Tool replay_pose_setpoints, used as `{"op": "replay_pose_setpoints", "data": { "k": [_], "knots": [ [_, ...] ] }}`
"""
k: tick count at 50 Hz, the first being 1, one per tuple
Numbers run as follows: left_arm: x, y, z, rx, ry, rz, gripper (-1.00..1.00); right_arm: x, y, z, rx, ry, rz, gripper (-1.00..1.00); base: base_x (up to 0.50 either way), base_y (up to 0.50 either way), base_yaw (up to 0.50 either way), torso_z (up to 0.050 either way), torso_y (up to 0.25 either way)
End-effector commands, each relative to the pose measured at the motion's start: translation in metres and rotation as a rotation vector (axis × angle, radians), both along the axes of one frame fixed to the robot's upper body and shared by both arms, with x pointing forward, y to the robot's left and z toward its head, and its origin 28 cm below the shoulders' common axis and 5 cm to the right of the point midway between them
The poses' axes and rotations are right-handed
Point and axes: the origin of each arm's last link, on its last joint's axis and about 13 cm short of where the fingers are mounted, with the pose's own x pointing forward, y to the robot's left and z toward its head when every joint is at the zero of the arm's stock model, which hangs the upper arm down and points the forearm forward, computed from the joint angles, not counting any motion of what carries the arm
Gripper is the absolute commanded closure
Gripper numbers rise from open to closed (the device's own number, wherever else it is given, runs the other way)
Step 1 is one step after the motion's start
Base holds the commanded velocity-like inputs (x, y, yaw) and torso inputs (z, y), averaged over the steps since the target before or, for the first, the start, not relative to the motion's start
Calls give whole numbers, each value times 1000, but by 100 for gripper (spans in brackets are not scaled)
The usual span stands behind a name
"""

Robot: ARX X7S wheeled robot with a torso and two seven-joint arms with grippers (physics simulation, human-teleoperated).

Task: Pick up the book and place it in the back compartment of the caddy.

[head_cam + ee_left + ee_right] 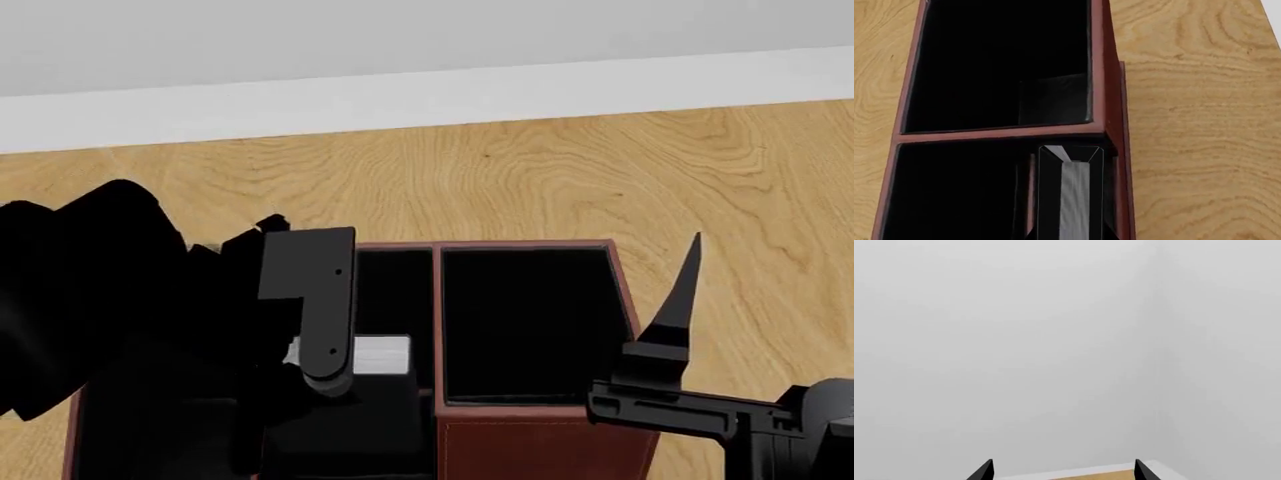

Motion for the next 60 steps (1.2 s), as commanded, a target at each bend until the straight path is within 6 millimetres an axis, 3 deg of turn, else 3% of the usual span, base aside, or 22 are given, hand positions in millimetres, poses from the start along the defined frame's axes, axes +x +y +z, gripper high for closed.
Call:
{"op": "replay_pose_setpoints", "data": {
  "k": [1, 27, 43, 60],
  "knots": [
    [3, -1, -2, -21, -11, 16, 100, 1, 0, -1, -2, 3, 2, -100, 0, 0, 0, 0, 10],
    [5, -4, -19, -17, 21, 14, 100, 3, 3, -1, -4, 13, 7, -100, 0, 0, 0, 0, 1],
    [2, -6, -48, 8, 71, 11, 100, 3, 3, -2, -3, 13, 10, -100, 0, 0, 0, 0, 1],
    [9, -3, -53, -5, 70, 45, 100, 4, 3, -3, -4, 16, 13, -100, 0, 0, 0, 1, 1]
  ]
}}
